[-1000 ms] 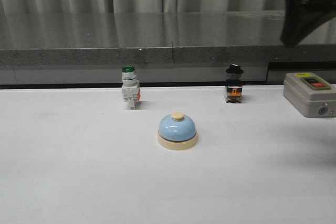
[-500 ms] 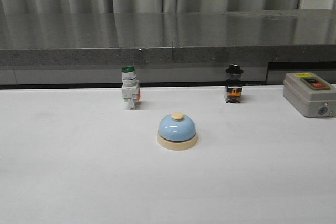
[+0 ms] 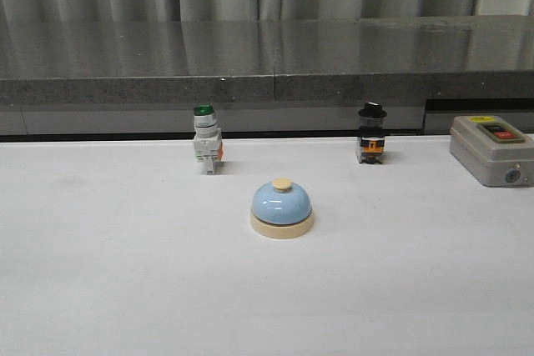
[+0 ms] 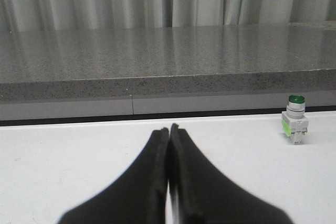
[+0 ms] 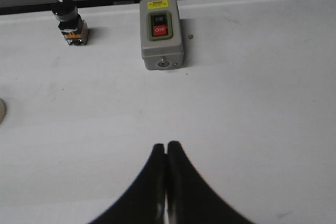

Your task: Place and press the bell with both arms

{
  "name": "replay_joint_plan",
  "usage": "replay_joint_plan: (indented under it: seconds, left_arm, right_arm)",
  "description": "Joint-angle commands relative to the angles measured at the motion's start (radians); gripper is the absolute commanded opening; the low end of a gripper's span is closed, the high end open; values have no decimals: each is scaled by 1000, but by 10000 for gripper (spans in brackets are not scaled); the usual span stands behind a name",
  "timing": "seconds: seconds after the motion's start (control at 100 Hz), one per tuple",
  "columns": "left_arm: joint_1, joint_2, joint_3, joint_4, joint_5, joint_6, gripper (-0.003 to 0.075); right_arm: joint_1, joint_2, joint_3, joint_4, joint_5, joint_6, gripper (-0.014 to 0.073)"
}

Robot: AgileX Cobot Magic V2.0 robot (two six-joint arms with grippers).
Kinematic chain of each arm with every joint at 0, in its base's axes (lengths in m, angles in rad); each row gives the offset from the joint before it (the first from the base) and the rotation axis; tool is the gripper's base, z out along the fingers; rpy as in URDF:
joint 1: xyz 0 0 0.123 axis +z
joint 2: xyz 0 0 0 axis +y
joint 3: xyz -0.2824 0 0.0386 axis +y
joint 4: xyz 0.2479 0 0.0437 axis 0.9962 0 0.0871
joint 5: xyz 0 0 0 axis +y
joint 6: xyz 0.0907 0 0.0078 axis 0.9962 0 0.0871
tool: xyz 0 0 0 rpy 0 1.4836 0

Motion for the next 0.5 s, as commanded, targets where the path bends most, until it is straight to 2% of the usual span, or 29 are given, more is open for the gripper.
replay_joint_plan:
  seconds: [0.0,0.49]
  left_arm:
    - [2,-34,23,-9,-79,-8,-19]
    - [2,-34,23,-9,-79,-8,-19]
  right_arm:
    - [-7,-69,15,-13,-89,0,-68]
    - [-7,-455,172,-13,-127,0,-68]
